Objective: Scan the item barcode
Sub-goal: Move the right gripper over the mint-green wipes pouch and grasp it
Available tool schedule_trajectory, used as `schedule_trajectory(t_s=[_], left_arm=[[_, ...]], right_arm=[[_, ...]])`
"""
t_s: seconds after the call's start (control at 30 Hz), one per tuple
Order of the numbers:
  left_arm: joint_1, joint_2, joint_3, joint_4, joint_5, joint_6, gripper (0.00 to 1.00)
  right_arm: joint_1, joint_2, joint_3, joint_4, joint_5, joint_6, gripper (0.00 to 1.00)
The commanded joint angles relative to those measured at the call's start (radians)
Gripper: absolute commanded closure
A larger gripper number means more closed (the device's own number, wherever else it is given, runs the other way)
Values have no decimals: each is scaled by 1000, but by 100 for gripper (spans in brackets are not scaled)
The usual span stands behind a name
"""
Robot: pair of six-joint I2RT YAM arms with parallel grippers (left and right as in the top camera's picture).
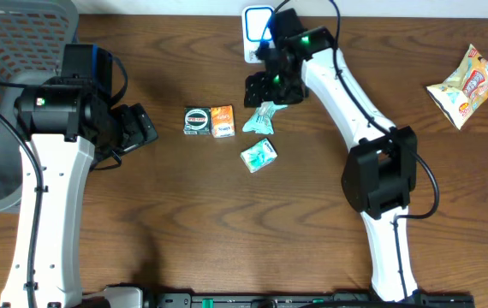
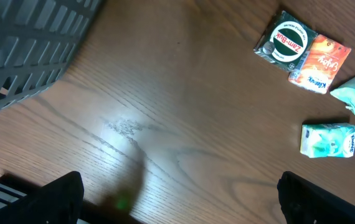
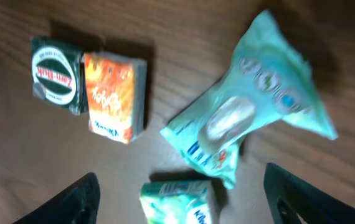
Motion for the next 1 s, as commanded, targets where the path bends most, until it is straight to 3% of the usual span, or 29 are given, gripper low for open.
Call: schedule_trajectory(t_s=[0.0,0.9,0.97], left_arm=[[0,6,1,-6,-6,-9,3],[0,6,1,-6,-6,-9,2],[0,6,1,-6,-6,-9,2]], right_arm=[[11,-36,9,-12,11,3,21],[12,-36,9,-37,50,3,21],[11,-36,9,-37,76,3,25]])
